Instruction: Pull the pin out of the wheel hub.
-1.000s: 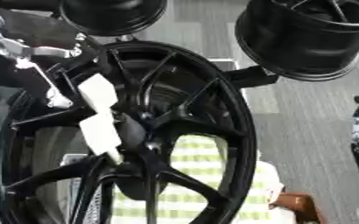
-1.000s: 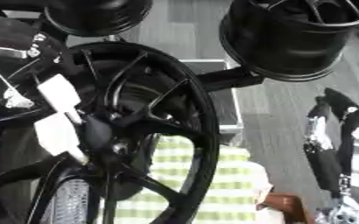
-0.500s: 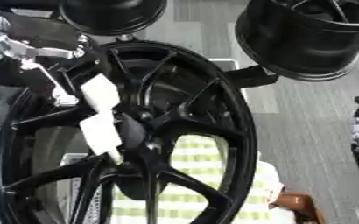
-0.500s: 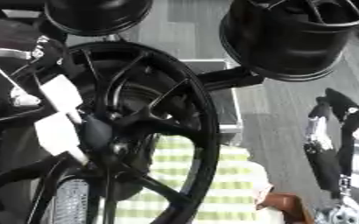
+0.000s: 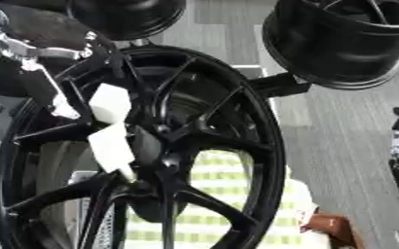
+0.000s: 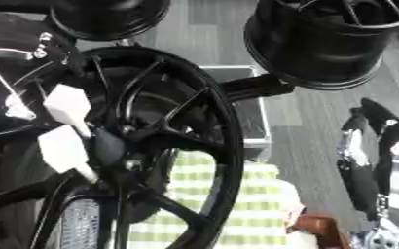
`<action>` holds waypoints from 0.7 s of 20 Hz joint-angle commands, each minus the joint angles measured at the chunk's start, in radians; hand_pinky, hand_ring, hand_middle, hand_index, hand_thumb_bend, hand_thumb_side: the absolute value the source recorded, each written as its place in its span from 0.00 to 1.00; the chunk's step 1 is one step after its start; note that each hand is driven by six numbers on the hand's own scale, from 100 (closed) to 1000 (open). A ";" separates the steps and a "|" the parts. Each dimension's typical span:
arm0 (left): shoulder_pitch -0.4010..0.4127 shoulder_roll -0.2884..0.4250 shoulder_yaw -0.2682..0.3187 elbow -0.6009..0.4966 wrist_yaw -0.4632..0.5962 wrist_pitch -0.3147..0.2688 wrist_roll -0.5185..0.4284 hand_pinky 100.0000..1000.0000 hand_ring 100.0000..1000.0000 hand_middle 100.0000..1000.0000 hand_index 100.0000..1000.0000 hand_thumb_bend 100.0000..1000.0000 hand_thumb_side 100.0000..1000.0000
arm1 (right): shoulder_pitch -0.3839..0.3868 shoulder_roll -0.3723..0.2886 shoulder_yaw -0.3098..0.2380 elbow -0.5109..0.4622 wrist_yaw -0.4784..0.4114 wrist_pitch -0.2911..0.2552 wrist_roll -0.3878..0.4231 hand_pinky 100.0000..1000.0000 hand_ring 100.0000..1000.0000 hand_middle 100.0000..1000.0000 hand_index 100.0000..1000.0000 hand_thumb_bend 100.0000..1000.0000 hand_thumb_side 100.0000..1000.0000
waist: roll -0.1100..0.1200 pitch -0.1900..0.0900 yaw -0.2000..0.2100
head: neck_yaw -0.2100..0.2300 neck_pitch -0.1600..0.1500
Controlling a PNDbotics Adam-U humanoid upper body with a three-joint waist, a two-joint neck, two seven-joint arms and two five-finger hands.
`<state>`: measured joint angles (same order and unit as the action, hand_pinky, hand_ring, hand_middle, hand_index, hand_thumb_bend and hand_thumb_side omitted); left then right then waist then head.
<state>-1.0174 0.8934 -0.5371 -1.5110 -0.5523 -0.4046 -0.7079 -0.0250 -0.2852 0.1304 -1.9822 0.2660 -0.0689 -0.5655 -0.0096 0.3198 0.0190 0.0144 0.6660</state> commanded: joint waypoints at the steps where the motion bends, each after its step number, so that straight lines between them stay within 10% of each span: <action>1: -0.026 0.034 0.023 -0.016 -0.004 -0.203 -0.199 0.86 0.85 0.79 0.84 0.48 0.46 | 0.000 -0.010 -0.003 -0.018 -0.002 0.000 -0.006 0.91 0.82 0.63 0.79 0.00 0.64 | 0.005 -0.023 0.000 | -0.001 -0.011; 7: -0.023 0.029 0.006 -0.012 0.038 -0.182 -0.199 0.82 0.79 0.73 0.84 0.43 0.78 | 0.001 -0.009 -0.005 -0.018 -0.005 0.003 -0.011 0.91 0.82 0.63 0.79 0.00 0.64 | 0.008 -0.025 -0.001 | 0.001 -0.013; 14: -0.017 0.026 -0.012 -0.005 0.047 -0.171 -0.199 0.81 0.79 0.73 0.83 0.47 0.90 | 0.000 -0.006 -0.007 -0.018 -0.007 0.004 -0.017 0.91 0.82 0.63 0.79 0.00 0.64 | 0.009 -0.025 -0.004 | 0.001 -0.008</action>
<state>-1.0209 0.8967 -0.5558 -1.5145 -0.5097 -0.3918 -0.7208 -0.0243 -0.2852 0.1295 -1.9822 0.2614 -0.0656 -0.5772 -0.0020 0.3156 0.0147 0.0145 0.6659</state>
